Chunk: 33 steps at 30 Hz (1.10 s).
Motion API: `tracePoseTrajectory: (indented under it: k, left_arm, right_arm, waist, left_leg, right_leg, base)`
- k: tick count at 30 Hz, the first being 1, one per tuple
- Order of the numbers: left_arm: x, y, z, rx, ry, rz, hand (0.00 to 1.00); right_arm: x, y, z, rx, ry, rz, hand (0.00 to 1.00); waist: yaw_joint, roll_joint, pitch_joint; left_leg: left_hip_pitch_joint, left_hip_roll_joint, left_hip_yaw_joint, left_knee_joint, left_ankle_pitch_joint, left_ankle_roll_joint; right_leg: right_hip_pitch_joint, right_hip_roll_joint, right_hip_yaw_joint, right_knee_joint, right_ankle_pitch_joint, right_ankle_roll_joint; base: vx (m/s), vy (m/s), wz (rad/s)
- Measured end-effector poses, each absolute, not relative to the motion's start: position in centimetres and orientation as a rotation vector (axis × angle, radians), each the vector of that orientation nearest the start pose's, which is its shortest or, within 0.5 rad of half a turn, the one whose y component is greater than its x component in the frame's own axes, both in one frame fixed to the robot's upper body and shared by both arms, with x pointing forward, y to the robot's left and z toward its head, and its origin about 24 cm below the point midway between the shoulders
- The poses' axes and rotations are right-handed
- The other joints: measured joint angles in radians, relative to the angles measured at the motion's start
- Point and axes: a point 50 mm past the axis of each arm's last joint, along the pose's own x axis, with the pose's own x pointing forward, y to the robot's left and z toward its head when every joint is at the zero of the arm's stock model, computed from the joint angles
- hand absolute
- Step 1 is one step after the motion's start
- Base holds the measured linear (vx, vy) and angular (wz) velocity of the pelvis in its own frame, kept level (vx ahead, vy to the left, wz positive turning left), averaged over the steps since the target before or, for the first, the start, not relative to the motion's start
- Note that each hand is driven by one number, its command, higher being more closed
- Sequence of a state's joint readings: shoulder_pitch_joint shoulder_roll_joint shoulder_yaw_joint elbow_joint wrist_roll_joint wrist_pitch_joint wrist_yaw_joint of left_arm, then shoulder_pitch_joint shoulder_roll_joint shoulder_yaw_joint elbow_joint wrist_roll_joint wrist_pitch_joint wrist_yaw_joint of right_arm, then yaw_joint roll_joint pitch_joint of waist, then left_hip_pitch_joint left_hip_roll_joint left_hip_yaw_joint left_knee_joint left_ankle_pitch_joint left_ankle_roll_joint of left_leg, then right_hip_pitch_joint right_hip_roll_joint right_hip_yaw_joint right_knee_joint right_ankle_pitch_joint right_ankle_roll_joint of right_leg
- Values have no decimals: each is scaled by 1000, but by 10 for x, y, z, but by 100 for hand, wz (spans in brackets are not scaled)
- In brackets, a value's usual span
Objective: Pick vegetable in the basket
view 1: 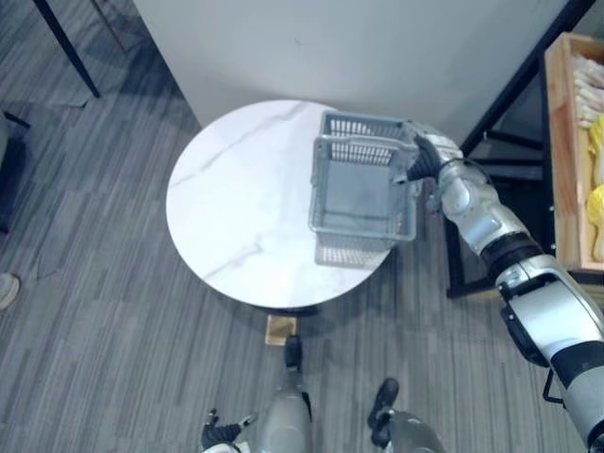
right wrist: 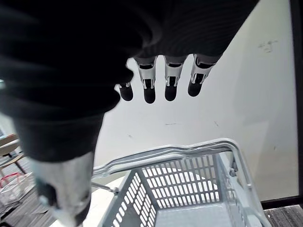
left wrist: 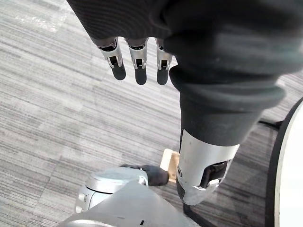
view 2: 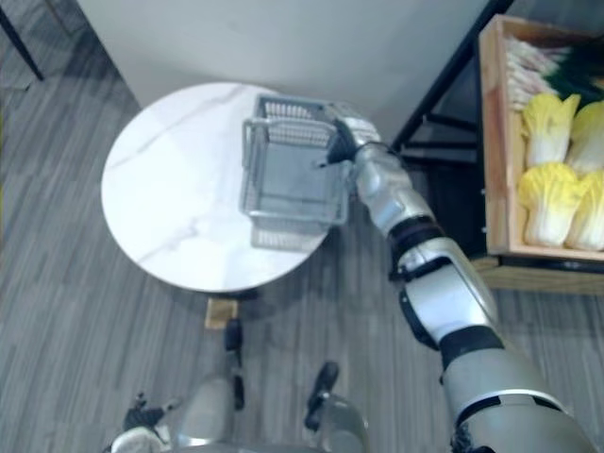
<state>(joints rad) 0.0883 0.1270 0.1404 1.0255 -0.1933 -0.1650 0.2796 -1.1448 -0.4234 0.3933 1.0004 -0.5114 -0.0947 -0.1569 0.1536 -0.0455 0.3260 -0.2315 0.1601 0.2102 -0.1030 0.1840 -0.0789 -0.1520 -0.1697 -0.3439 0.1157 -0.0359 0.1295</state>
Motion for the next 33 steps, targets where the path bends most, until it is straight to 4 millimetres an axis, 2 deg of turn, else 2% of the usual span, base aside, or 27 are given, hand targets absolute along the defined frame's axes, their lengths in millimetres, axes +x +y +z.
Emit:
tracePoseTrajectory:
  k: [2, 6, 11, 15, 21, 23, 25, 33]
  left_arm:
    - [109, 233, -145, 34, 912, 565, 0]
    - [118, 230, -142, 45, 883, 544, 0]
    - [131, 223, -139, 29, 842, 532, 0]
    - [135, 222, -137, 23, 829, 531, 0]
    - [138, 219, -136, 23, 819, 520, 0]
    - [140, 217, -135, 23, 811, 512, 0]
    - [140, 218, -135, 25, 810, 513, 0]
    - [143, 216, -135, 31, 806, 508, 0]
  right_arm:
    - [421, -158, 224, -1167, -328, -59, 0]
    - [422, -160, 239, -1148, -350, -104, 0]
    - [424, -159, 266, -1144, -386, -167, 0]
    - [424, -161, 279, -1145, -406, -191, 0]
    - [425, -164, 280, -1147, -389, -202, 0]
    - [425, -166, 281, -1149, -390, -207, 0]
    - [424, -167, 284, -1150, -393, -215, 0]
    - [423, -167, 295, -1144, -410, -242, 0]
  waist:
    - [2, 4, 29]
    - [15, 10, 35]
    - [14, 39, 78]
    - [15, 41, 97]
    - [28, 46, 104]
    - [41, 56, 109]
    - [41, 62, 115]
    - [49, 61, 133]
  left_leg:
    - [-5, 2, 0, 0, 4, 1]
    - [-33, 6, 3, 3, 5, 0]
    - [-46, 6, -5, 6, 8, -1]
    - [-71, 4, -10, 5, 10, -4]
    - [-98, 1, -36, 6, 19, -10]
    - [-103, -1, -50, 6, 21, -13]
    - [-119, -1, -66, 4, 25, -12]
    - [-145, -10, -104, 5, 37, -10]
  right_leg:
    - [-4, 3, 0, -2, 0, -1]
    - [-34, 11, 4, -7, 3, -4]
    - [-40, 13, -3, -7, 6, -8]
    - [-61, 12, -8, -7, 6, -8]
    - [-71, 11, -33, -6, 5, -8]
    - [-71, 10, -41, -3, 3, -9]
    - [-78, 10, -58, 6, -1, -12]
    - [-107, -11, -75, 67, -27, -13]
  base:
    - [48, -16, -1]
    - [44, -14, -5]
    - [50, -12, 5]
    - [10, 0, 3]
    - [29, -2, 13]
    - [-1, 7, 11]
    - [-22, 11, 23]
    - [5, 3, 14]
